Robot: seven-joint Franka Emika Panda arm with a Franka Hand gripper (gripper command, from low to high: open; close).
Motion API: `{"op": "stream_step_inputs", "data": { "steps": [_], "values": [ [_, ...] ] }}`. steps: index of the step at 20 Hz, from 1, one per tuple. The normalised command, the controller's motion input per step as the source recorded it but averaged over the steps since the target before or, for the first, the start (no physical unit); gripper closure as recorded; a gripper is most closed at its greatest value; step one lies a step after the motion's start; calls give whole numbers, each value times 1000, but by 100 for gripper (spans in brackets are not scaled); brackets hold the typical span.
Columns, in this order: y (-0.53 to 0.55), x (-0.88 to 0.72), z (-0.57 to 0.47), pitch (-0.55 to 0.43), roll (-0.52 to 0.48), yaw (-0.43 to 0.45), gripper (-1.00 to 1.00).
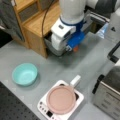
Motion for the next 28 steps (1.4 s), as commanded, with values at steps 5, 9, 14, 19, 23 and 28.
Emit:
{"op": "stream_step_inputs", "data": {
  "steps": [5, 9, 14, 19, 23, 28],
  "values": [
    [-213, -167, -26, -261, 104, 316, 100],
    [-252, -117, -3, -231, 63, 332, 100],
    [-236, -117, -65, -204, 28, 263, 100],
    [-157, -141, -203, -199, 0, 201, 100],
    [-111, -158, -278, -199, -29, 158, 100],
    [-149, -205, -309, -185, 31, 73, 100]
  ]
}}
